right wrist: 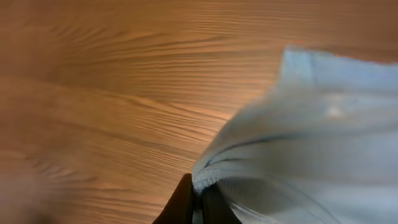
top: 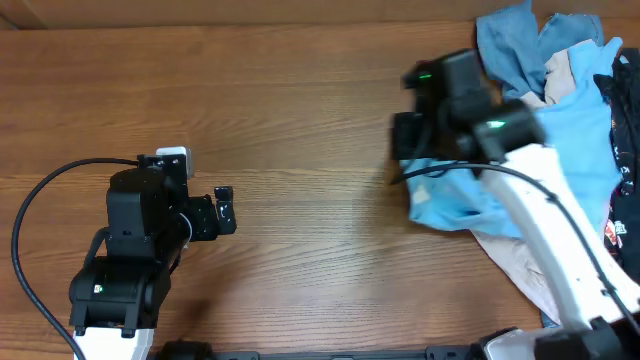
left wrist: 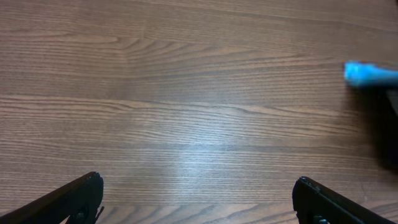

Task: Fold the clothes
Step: 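Pull the light blue T-shirt left onto the open table, then grasp the T-shirt edge with the left gripper and drag it left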

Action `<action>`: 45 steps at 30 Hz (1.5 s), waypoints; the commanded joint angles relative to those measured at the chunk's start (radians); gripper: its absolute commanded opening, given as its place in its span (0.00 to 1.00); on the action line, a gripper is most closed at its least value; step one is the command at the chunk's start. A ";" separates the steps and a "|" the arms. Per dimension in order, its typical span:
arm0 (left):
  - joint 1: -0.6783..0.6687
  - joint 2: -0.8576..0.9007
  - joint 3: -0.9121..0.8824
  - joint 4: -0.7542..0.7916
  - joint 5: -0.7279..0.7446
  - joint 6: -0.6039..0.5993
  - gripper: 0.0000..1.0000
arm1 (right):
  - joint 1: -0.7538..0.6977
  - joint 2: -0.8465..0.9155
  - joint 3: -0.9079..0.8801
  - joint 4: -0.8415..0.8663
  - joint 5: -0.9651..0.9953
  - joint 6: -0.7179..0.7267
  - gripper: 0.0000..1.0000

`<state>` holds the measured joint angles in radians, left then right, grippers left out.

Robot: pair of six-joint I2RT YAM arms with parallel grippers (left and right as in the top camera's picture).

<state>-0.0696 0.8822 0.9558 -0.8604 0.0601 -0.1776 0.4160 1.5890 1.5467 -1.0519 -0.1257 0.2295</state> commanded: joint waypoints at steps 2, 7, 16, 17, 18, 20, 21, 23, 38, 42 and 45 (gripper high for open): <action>0.010 -0.002 0.025 0.005 0.011 -0.003 1.00 | 0.113 0.109 0.019 0.114 -0.022 0.033 0.04; 0.010 -0.002 0.025 0.005 0.011 -0.002 1.00 | 0.214 0.232 0.019 0.284 -0.043 0.033 0.04; 0.010 -0.001 0.025 0.011 0.011 -0.002 1.00 | 0.330 0.283 0.019 0.460 0.023 0.010 0.11; 0.010 -0.001 0.025 0.015 0.011 -0.002 1.00 | 0.330 0.280 0.020 0.443 0.076 0.010 0.26; 0.010 0.000 0.025 0.021 0.011 -0.002 1.00 | 0.325 0.277 0.020 0.425 0.120 0.010 0.39; 0.010 0.001 0.025 0.031 0.011 -0.002 1.00 | 0.301 0.253 0.021 0.381 0.194 0.010 0.77; 0.010 0.003 0.025 0.038 0.011 -0.002 1.00 | 0.288 0.235 0.022 0.362 0.214 0.005 0.94; 0.010 0.012 0.025 0.054 0.013 -0.003 1.00 | 0.260 0.193 0.027 0.330 0.235 -0.029 1.00; -0.069 0.360 0.025 0.265 0.248 -0.098 0.91 | -0.163 -0.164 0.027 0.035 0.241 -0.063 1.00; -0.122 0.515 0.025 0.281 0.268 -0.243 0.92 | -0.282 -0.164 0.027 -0.042 0.241 -0.063 1.00; -0.152 0.626 0.025 0.322 0.325 -0.309 0.92 | -0.351 -0.164 0.027 -0.068 0.241 -0.067 1.00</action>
<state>-0.1947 1.4254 0.9604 -0.5636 0.3035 -0.3584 0.1101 1.4307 1.5688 -1.1133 0.1120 0.1772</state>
